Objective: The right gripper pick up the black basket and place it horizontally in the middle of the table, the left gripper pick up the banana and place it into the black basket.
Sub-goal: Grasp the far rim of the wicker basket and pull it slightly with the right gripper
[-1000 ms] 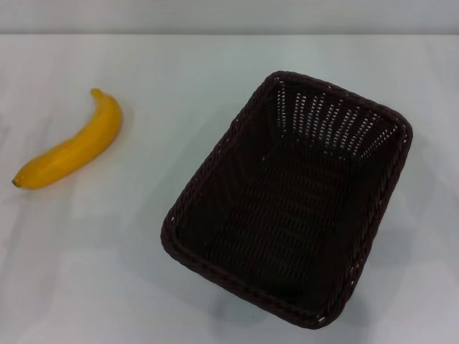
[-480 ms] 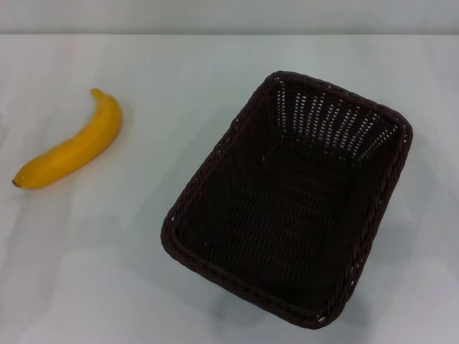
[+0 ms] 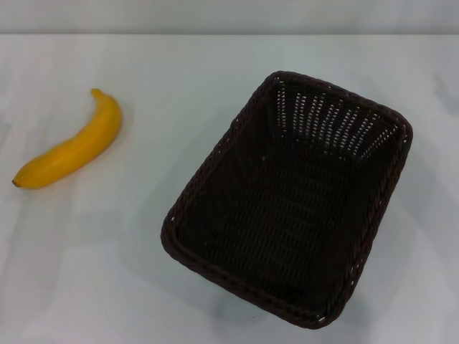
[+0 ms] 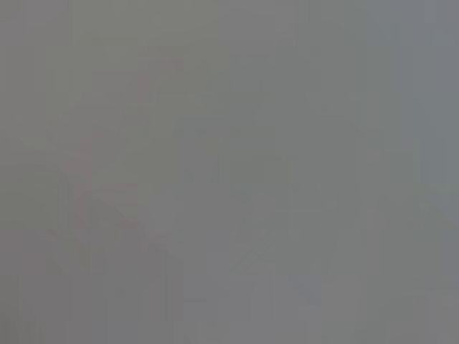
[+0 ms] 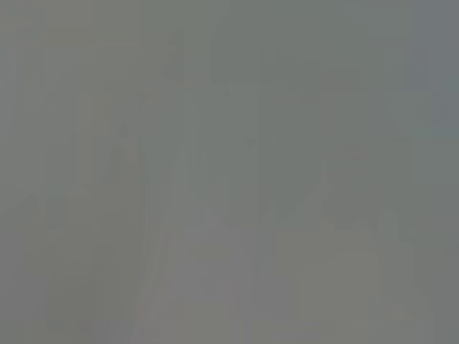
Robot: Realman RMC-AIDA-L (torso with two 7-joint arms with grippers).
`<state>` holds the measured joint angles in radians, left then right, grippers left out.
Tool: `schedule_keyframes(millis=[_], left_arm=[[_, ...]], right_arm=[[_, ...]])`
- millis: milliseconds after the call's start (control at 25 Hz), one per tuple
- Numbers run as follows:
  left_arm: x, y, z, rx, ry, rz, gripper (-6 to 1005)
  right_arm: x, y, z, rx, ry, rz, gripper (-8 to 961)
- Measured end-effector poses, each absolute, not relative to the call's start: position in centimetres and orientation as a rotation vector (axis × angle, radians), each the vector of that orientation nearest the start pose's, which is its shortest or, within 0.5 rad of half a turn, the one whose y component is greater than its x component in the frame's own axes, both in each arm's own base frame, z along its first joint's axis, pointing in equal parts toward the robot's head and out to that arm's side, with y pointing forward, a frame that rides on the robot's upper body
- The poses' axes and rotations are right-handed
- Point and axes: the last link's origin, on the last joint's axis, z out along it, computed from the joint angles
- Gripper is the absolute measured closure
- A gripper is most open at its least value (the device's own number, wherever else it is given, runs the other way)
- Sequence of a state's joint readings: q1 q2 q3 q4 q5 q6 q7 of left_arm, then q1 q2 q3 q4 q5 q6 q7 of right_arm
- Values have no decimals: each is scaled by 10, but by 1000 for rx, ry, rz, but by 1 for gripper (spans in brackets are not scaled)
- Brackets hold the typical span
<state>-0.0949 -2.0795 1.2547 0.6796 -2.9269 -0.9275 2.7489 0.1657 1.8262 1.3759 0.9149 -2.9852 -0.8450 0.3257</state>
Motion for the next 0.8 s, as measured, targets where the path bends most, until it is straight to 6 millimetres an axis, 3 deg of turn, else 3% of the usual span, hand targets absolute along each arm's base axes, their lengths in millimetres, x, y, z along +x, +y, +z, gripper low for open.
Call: schedule_keyframes(millis=[320,600,800], left_arm=[[-365,306,92,-1374,-518,-668,120],[-367,306,95,-1363,-519,-666,120],[-368,306,96,-1355,-524,-665,120]], right_arm=[[225,396,114,-1814,307,626,334],[189,406,121,-1825,406,437,334],[178,409,131,-1802,531,293,333]])
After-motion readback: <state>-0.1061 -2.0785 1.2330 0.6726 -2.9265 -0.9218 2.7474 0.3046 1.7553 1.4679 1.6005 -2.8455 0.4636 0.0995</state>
